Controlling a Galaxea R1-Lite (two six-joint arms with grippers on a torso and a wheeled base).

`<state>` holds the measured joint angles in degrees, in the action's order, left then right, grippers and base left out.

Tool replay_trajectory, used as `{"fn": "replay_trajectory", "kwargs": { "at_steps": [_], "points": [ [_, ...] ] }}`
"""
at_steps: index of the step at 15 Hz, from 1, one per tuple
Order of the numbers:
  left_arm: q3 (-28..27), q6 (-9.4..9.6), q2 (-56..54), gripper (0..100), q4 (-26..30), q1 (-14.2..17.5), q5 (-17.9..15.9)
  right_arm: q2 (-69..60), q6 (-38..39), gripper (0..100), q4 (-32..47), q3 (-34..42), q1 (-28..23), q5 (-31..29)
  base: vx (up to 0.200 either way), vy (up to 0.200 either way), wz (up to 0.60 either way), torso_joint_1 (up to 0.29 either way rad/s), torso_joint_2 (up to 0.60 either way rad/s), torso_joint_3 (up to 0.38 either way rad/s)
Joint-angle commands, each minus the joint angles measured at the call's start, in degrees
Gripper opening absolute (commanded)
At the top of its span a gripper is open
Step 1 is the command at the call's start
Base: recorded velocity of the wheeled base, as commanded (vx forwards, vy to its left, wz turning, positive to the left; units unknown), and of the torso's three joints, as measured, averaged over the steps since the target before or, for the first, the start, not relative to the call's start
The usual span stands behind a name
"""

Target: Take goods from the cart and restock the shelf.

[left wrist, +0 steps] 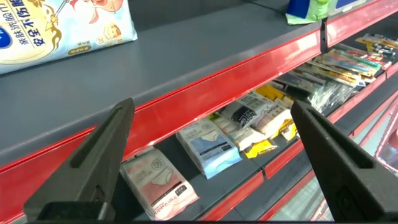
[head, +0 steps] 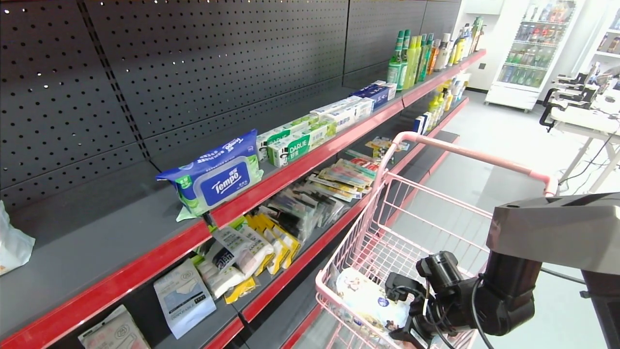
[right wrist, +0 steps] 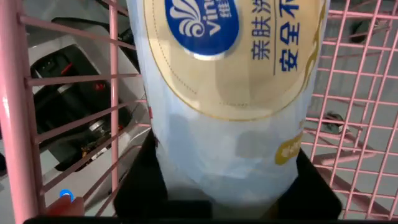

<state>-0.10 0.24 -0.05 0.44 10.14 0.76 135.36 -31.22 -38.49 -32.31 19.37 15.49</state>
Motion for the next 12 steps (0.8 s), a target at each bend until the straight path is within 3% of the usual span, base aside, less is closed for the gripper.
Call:
{"fn": "replay_trajectory", "kwargs": {
  "at_steps": [1, 4, 5, 6, 7, 12],
  "points": [
    [0.01, 0.02, 0.05, 100, 0.0, -0.04, 0.04, 0.25, 0.02, 0, 0.08, 0.05, -0.03, -0.03, 0.0, 0.0, 0.0, 0.0, 0.0, 0.0],
    [0.01, 0.02, 0.05, 100, 0.0, -0.04, 0.04, -3.09, 5.64, 0, 0.08, -0.48, -0.3, -0.73, 0.0, 0.0, 0.0, 0.0, 0.0, 0.0],
    [0.01, 0.02, 0.05, 100, 0.0, -0.04, 0.04, -10.91, 13.64, 0, 1.04, -1.09, -0.3, -2.31, 0.0, 0.0, 0.0, 0.0, 0.0, 0.0],
    [0.01, 0.02, 0.05, 100, 0.0, -0.04, 0.04, -14.43, 15.93, 0, 1.66, -1.36, -0.3, -4.07, 0.0, 0.0, 0.0, 0.0, 0.0, 0.0],
    [0.01, 0.02, 0.05, 100, 0.0, -0.04, 0.04, -21.63, 16.72, 0, 4.21, -1.8, -1.88, -8.2, 0.0, 0.0, 0.0, 0.0, 0.0, 0.0],
    [0.01, 0.02, 0.05, 100, 0.0, -0.04, 0.04, -49.06, 18.21, 0, 26.97, -11.38, -8.21, -14.79, 0.0, 0.0, 0.0, 0.0, 0.0, 0.0]
  ]
}}
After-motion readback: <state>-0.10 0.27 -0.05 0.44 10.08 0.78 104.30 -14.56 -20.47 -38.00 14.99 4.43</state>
